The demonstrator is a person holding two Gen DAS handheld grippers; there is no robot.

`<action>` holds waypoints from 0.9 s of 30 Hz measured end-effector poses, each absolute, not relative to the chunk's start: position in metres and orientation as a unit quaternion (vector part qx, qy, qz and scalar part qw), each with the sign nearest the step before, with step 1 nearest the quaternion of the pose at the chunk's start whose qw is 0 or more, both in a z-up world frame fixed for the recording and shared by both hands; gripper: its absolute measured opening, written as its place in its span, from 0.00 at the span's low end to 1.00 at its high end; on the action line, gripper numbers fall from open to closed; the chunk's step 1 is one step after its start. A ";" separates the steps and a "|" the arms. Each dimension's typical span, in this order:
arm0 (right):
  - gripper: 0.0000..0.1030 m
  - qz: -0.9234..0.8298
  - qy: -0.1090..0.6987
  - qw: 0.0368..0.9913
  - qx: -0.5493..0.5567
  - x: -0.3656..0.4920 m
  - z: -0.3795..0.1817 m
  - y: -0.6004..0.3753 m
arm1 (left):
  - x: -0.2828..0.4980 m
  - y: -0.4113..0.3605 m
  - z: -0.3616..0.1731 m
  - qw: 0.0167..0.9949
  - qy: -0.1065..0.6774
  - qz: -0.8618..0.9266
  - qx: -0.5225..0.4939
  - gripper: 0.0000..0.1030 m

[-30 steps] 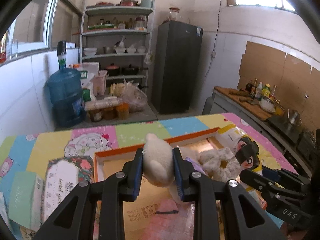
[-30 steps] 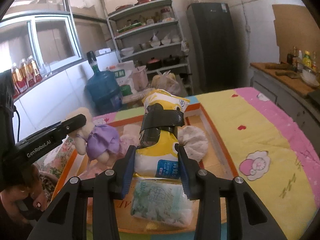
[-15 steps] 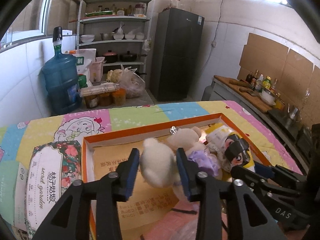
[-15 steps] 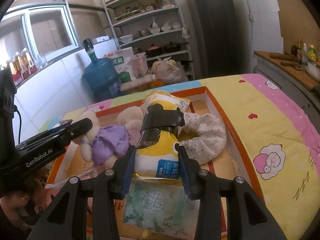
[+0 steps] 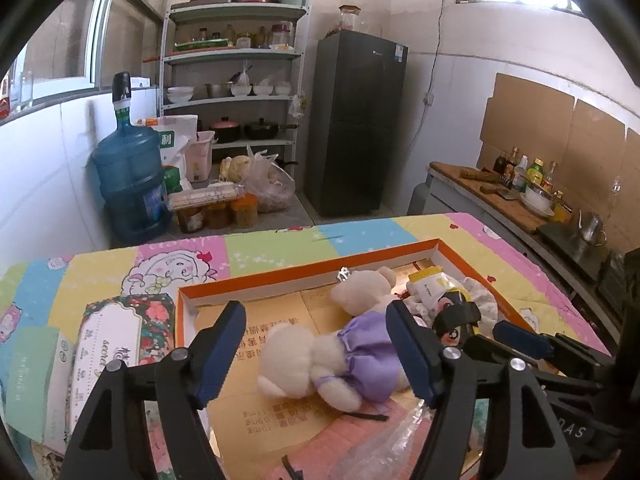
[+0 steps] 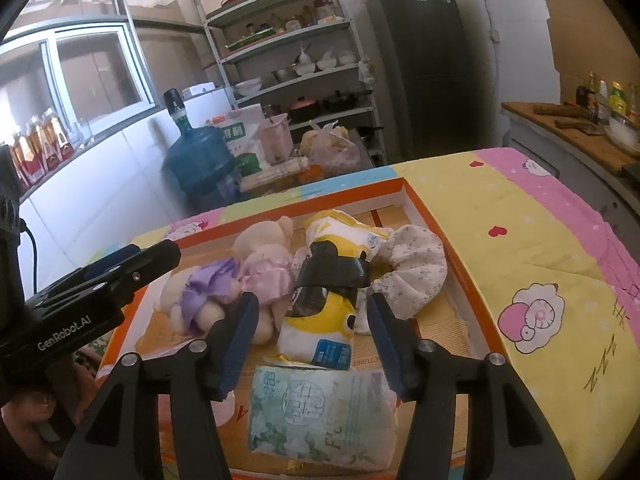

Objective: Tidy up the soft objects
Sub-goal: 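Open both tools to drop the white plush and yellow packet into the box, then move both open tools from the box back to the remaining items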

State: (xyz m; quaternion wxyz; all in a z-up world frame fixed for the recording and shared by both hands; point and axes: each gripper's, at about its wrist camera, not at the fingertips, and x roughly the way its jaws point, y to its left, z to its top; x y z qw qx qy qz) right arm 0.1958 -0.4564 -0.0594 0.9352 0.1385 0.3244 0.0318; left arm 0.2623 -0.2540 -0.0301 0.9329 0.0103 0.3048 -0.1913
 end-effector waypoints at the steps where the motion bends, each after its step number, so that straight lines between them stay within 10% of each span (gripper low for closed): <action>1: 0.56 0.031 0.323 0.936 0.140 0.194 -0.059 -0.457 | 0.261 -0.253 -0.028 0.934 0.301 -0.191 0.011 0.70; 27: 0.57 0.037 0.284 0.952 0.103 0.146 -0.011 -0.391 | 0.190 -0.188 0.017 0.961 0.234 -0.142 0.026 0.70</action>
